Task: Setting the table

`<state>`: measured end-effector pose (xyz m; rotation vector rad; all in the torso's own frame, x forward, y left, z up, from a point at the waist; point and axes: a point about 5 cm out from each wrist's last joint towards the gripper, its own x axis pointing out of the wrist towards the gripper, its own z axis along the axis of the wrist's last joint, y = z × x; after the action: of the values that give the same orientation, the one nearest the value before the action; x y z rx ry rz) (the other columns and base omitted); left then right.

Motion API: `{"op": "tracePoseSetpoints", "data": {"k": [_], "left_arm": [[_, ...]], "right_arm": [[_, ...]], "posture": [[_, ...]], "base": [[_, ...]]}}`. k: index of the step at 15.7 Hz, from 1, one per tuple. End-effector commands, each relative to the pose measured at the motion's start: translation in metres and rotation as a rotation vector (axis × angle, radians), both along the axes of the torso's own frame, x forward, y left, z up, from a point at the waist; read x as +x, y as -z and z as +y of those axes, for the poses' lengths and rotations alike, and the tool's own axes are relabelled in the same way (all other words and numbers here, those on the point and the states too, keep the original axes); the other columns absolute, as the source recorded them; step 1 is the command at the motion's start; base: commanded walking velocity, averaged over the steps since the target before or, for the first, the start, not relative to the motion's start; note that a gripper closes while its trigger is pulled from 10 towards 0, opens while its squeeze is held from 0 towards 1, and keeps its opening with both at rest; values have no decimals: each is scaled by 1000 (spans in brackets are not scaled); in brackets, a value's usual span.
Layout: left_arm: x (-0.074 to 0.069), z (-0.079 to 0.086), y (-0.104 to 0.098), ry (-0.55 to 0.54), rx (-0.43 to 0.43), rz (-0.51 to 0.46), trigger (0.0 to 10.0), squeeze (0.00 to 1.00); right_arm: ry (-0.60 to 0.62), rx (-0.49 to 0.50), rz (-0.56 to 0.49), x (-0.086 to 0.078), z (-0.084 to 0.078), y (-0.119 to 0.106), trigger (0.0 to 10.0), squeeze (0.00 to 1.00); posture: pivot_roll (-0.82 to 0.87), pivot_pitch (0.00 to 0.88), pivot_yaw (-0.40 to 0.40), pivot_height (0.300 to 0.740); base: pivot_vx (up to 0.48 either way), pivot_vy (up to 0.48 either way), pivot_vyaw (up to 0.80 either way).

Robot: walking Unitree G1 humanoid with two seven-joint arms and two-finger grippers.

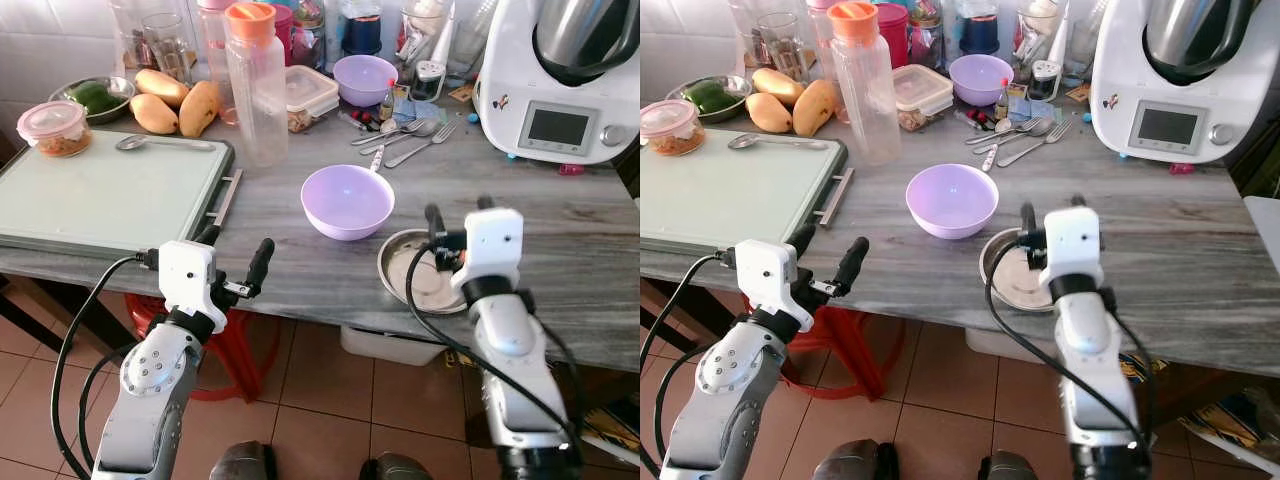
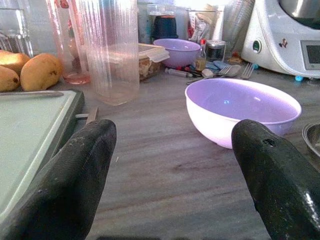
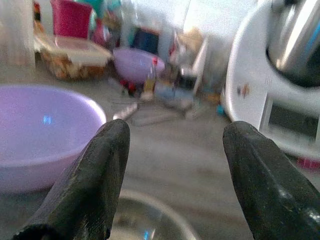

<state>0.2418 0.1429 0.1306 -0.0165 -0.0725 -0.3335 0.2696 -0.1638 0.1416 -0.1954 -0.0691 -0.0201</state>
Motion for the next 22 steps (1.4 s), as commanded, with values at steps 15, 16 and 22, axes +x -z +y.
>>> {"op": "tracePoseSetpoints", "data": {"k": [15, 16, 22], "left_arm": [[-9, 2, 0, 22, 18, 29, 10000, 0], [-9, 2, 1, 23, 19, 31, 10000, 0], [-14, 2, 2, 23, 27, 51, 10000, 0]], "right_arm": [[-63, 122, 351, -7, 10, 37, 10000, 0], [-69, 127, 359, -7, 11, 38, 10000, 0], [-123, 135, 401, -7, 15, 40, 10000, 0]], "posture": [[24, 62, 24, 740], [24, 62, 24, 740], [29, 83, 23, 740]], "base": [[0, 0, 0], [0, 0, 0], [0, 0, 0]]}}
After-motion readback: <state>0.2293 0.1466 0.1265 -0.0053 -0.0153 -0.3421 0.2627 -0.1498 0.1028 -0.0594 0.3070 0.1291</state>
